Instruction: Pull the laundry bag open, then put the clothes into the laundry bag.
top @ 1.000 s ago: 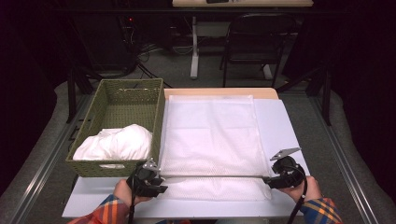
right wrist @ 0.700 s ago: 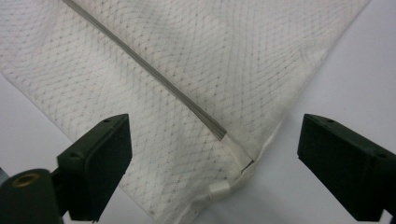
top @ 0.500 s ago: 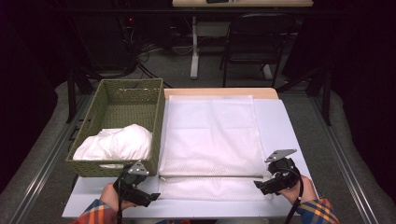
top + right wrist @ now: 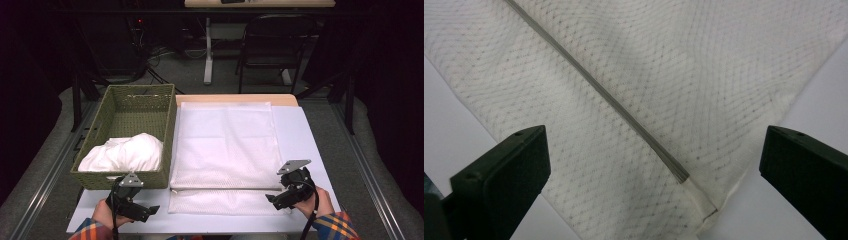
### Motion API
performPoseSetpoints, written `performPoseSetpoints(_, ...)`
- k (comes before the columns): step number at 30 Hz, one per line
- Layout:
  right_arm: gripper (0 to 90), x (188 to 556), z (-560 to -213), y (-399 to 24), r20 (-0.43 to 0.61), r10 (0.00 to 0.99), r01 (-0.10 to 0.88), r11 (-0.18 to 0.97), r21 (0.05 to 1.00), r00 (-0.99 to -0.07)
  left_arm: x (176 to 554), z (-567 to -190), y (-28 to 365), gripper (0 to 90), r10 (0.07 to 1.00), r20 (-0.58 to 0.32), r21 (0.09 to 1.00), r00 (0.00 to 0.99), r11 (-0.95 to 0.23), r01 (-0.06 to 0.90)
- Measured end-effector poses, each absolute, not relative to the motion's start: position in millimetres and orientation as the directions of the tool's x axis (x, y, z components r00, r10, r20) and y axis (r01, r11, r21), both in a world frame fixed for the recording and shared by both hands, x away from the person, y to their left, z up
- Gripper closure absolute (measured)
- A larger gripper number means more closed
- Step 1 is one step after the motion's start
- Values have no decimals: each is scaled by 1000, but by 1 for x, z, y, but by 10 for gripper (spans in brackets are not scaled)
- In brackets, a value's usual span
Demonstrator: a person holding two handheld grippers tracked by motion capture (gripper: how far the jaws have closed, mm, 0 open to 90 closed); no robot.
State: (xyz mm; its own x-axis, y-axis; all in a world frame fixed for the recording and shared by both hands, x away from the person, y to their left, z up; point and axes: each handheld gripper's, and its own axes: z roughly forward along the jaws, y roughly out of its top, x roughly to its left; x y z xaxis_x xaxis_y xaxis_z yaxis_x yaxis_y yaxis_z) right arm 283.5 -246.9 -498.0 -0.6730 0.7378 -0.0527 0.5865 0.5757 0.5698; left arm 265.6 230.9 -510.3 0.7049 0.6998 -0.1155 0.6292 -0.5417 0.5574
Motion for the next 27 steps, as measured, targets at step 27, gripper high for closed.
performPoseSetpoints(27,0,299,-499,-211,-30,661,534,632,562,-750,266,-517,226,19,672,-97,553,734,-577,601)
